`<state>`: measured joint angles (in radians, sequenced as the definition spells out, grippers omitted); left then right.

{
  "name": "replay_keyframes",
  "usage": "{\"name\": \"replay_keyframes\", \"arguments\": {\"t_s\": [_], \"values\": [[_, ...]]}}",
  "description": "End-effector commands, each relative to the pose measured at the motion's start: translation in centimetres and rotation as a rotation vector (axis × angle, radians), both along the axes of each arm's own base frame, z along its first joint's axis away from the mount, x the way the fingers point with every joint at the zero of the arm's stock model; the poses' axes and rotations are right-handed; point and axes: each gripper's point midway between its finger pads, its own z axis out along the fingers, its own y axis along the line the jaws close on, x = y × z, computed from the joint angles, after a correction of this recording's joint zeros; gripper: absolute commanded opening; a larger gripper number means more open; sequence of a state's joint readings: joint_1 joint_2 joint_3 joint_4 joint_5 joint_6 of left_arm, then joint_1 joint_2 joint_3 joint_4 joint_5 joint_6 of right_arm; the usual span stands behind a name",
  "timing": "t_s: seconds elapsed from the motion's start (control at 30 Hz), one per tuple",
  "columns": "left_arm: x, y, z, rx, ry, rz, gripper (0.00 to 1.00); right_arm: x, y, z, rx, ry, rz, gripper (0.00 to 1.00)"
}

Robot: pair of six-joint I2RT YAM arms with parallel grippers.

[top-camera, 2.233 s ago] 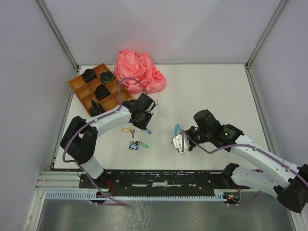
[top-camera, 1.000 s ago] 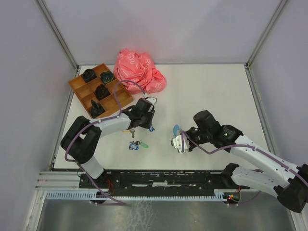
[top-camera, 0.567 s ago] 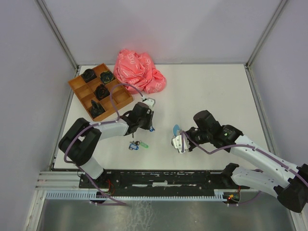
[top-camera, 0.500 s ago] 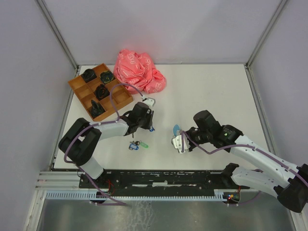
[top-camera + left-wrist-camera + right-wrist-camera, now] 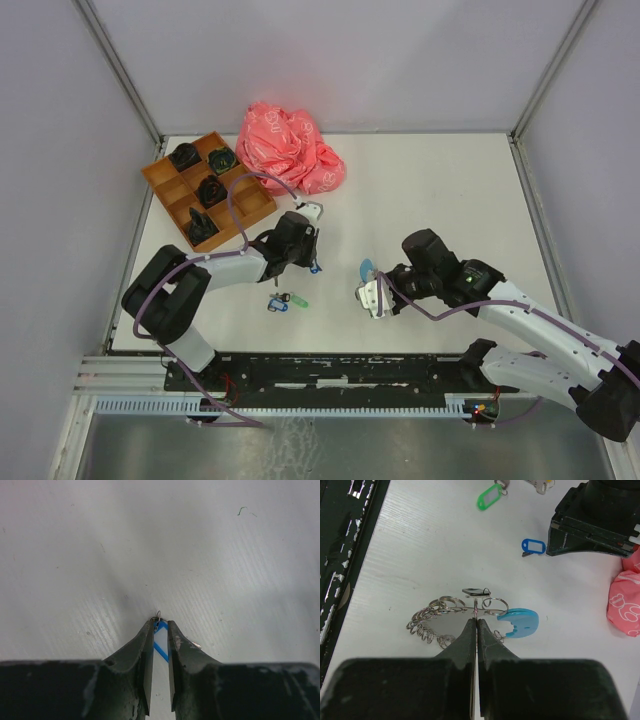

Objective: Put the keys on the keyring

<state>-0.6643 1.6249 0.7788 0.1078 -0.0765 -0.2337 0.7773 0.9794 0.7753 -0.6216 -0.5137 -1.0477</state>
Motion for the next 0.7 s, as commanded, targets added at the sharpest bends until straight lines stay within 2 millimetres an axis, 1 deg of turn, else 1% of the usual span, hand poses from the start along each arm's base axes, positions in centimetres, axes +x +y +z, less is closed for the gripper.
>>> {"name": "replay_keyframes", "arguments": {"t_s": [0.0,0.2,0.43,0.6,0.67], "values": [[0.8,-0.4,0.5,0.002,-0.044,-0.017,0.23,0.1,0.4,1.0,0.031,-0.023,0.0,0.01],[0.9,-0.4,-0.1,0.024,-0.037,-0.022,0.22,0.1,0.3,1.0,0.03,-0.022,-0.003,0.01],[1.0,-0.3,-0.7,0.038,-0.028,-0.025,0.17,0.1,0.3,0.9,0.029,-0.019,-0.002,0.01],[0.8,-0.1,-1.0,0.049,-0.024,-0.03,0.07,0.1,0.3,1.0,0.029,-0.021,-0.004,0.01],[0.7,0.0,-0.6,0.049,-0.035,-0.035,0.03,0.1,0.3,1.0,0.03,-0.023,-0.004,0.01]]}}
